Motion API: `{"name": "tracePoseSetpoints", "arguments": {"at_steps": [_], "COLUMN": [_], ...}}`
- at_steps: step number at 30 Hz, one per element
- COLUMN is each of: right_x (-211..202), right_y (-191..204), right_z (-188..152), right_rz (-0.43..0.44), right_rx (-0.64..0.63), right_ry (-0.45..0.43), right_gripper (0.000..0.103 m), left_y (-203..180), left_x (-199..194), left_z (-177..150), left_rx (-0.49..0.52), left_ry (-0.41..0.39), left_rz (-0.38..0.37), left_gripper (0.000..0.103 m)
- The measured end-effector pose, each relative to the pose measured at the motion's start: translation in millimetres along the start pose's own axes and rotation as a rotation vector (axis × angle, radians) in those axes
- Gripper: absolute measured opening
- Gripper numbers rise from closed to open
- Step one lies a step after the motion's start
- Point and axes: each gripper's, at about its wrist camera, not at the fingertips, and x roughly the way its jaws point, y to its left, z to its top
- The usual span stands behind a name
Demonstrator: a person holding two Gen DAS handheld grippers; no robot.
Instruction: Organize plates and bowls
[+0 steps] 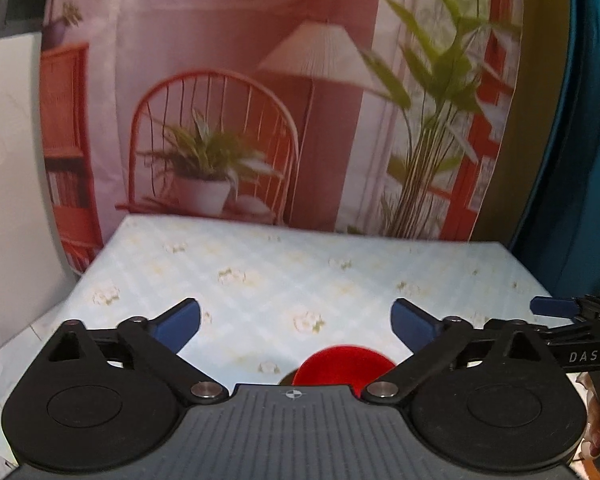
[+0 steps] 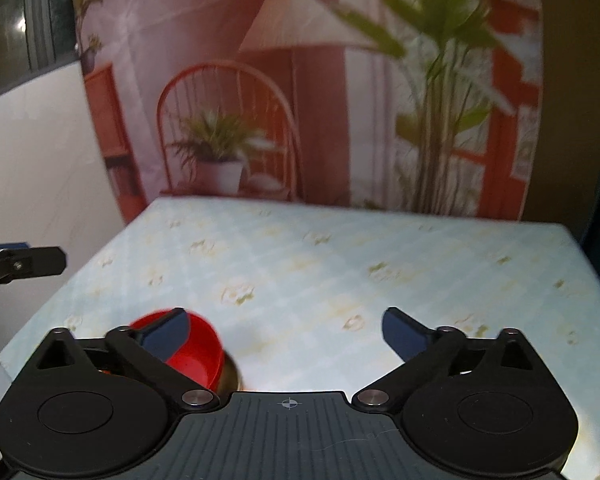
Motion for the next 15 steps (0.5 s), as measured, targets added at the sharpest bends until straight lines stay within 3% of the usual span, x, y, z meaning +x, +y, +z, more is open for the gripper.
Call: {"name": "tracePoseSetpoints", "arguments": {"at_steps": [8, 15], "right_x": [-40.6, -69.4], "right_y": [-7.0, -7.1], "right_z": [4.8, 8.2], "right_rz": [-0.061, -0.088], "right_rx": [0.012, 0.001], "right_ry": [-0.144, -0.238], "right_gripper": [0.103, 0.103], "left_y": [-24.5, -28.0], "left_x": [-22.1, -33.8], "left_z": [7.5, 9.7], "left_rx": [0.063, 0.035], "left_ry": [-0.062, -0.083], "left_rz": [0.052, 0.058], "left_gripper": [0.103, 0.103]}}
